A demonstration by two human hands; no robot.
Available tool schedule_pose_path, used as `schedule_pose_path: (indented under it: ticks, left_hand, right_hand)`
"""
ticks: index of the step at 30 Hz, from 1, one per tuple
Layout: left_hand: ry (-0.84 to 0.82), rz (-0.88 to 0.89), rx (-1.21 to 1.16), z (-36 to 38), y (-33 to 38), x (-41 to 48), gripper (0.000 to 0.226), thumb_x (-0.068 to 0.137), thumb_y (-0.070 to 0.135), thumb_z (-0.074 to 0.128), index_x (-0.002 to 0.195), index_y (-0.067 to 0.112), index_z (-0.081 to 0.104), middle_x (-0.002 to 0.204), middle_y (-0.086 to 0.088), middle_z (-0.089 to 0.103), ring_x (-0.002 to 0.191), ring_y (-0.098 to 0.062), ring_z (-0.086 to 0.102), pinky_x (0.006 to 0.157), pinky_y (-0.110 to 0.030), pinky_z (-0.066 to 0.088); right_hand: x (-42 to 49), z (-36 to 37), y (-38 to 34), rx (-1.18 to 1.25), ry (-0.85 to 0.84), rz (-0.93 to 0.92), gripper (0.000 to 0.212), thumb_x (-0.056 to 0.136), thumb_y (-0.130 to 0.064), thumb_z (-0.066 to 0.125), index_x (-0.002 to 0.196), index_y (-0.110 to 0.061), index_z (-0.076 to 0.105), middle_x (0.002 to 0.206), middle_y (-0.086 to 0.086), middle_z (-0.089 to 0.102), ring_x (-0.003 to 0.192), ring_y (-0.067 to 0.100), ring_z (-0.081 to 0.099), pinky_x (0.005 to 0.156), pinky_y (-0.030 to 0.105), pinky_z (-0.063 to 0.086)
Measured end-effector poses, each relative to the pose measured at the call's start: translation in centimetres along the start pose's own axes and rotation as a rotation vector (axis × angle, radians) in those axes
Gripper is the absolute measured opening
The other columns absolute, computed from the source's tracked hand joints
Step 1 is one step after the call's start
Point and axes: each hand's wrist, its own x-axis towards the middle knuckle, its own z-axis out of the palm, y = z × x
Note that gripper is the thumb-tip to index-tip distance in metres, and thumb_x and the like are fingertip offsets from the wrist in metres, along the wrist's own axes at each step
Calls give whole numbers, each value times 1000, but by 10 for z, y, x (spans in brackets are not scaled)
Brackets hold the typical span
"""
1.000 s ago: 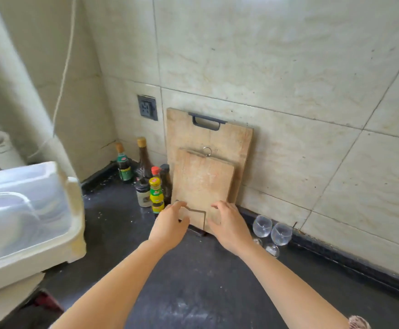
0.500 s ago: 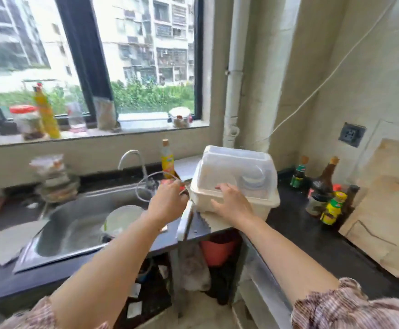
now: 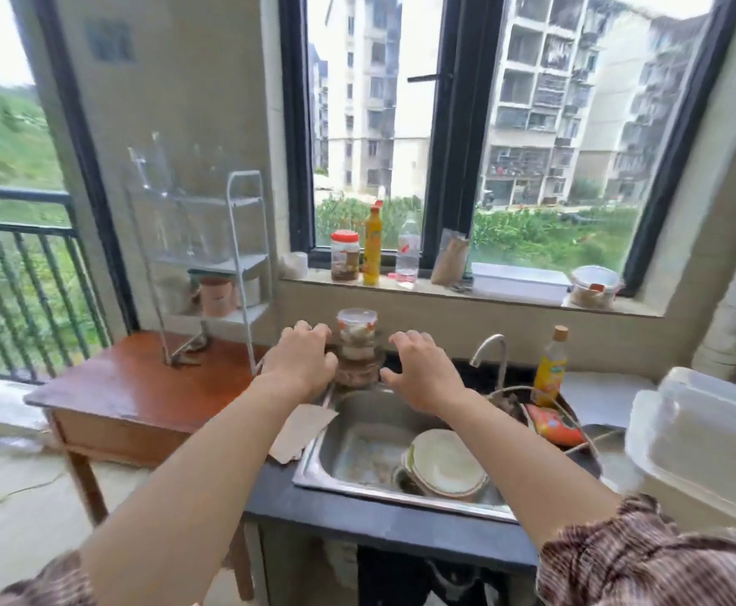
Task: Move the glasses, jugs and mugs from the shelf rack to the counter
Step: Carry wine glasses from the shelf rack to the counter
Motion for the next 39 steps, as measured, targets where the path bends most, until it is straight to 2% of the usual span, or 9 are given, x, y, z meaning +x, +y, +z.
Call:
schedule_pose_path:
  ticks: [8, 15, 20, 22, 26, 30, 33, 36, 39]
  left_hand:
    - [109, -93, 36, -44, -126, 138, 43, 87, 26, 48, 129, 16, 50, 129, -13, 49, 120, -33, 47, 97, -48, 44]
    - [239, -152, -121, -78, -210, 244, 41, 85, 24, 53, 126, 18, 53, 129, -13, 51, 112, -31, 53, 94, -42, 46]
    - [362, -153, -236, -102, -261, 320, 45, 86, 23, 54, 130, 15, 50, 128, -15, 53, 111, -32, 54, 90, -37, 44]
    - [384, -128, -276, -109, -279, 353, 45, 86, 22, 53, 130, 15, 48, 127, -15, 54, 109, -30, 55, 85, -32, 41]
    - [423, -77, -324, -116, -311, 419, 49, 86, 22, 55, 134, 15, 45, 130, -14, 54, 115, -30, 53, 89, -31, 38]
    - [414, -48, -415, -120, -344, 483, 55, 87, 24, 56, 139, 21, 37, 135, -13, 50, 116, -30, 52, 90, -33, 38]
    - [432, -28, -487, -120, -363, 525, 61, 86, 26, 60, 141, 25, 33, 135, -13, 50, 120, -29, 49, 97, -37, 38]
    - [445, 26, -532, -116, -379, 558, 68, 85, 29, 62, 143, 31, 28, 131, -14, 52, 119, -31, 50, 99, -38, 39]
    - [432, 45, -534, -112, -389, 582, 70, 86, 29, 58, 145, 38, 22, 133, -14, 50, 118, -33, 50, 94, -33, 38]
  right_hand:
    - [188, 35, -78, 41, 91, -165, 49, 87, -33, 59, 129, -9, 48, 130, 10, 54, 121, 29, 45, 99, 41, 42]
    - [327, 46, -133, 121, 131, -219, 45, 89, -28, 59, 128, -9, 50, 126, 9, 55, 118, 28, 47, 95, 40, 43]
    - [417, 50, -166, 172, 168, -234, 52, 88, -33, 57, 132, -9, 47, 129, 7, 54, 119, 25, 46, 95, 39, 42]
    - [452, 53, -176, 192, 198, -228, 51, 87, -35, 56, 131, -10, 48, 128, 7, 55, 119, 24, 46, 94, 38, 42]
    - [520, 59, -191, 212, 258, -180, 47, 85, -38, 57, 125, -12, 52, 120, 7, 58, 114, 23, 50, 88, 34, 41]
    - [585, 58, -206, 268, 296, -114, 56, 83, -39, 58, 131, -12, 47, 128, 6, 56, 116, 23, 51, 86, 33, 42]
    - [627, 60, -214, 357, 283, -39, 65, 80, -41, 62, 136, -14, 43, 134, 5, 54, 115, 23, 54, 83, 31, 42]
    - [665, 67, -220, 392, 264, 25, 66, 80, -42, 65, 136, -16, 44, 132, 5, 56, 111, 21, 56, 80, 28, 42]
    - [693, 73, -226, 396, 224, 52, 69, 80, -42, 67, 137, -15, 42, 132, 6, 55, 112, 22, 56, 83, 30, 45]
